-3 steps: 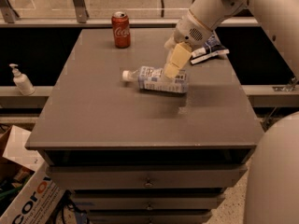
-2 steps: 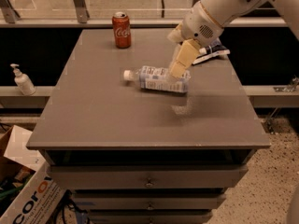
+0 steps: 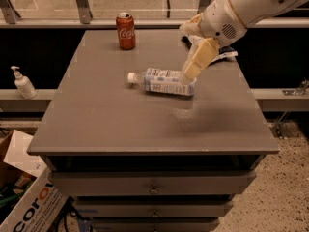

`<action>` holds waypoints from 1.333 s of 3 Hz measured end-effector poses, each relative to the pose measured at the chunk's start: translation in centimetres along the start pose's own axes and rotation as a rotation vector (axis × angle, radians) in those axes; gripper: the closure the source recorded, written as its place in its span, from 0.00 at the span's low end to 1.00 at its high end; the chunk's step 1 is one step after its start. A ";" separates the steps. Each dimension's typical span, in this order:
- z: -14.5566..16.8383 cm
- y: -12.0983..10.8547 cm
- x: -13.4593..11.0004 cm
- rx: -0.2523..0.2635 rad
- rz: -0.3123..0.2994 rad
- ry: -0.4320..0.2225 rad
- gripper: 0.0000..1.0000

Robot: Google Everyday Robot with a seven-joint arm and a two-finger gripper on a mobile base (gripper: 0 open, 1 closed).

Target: Knock blue plastic bottle over

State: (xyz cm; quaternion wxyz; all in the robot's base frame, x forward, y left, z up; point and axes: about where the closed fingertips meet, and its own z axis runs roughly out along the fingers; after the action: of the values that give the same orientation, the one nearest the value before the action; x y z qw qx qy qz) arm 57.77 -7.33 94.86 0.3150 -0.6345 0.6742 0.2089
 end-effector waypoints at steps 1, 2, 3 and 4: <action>0.7 -1.3 0.0 -0.010 -0.012 -0.010 0.00; 0.0 -2.7 1.5 -0.004 -0.024 -0.049 0.00; -1.7 -3.1 2.9 0.020 -0.028 -0.096 0.00; -3.8 -2.7 4.0 0.060 -0.001 -0.125 0.00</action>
Offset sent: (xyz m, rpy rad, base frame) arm 0.0388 -0.0454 -0.0098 0.0896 -0.0452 0.0263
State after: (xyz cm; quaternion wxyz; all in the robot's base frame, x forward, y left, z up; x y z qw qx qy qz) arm 59.82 -13.09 95.11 0.3755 -0.6110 0.6587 0.2277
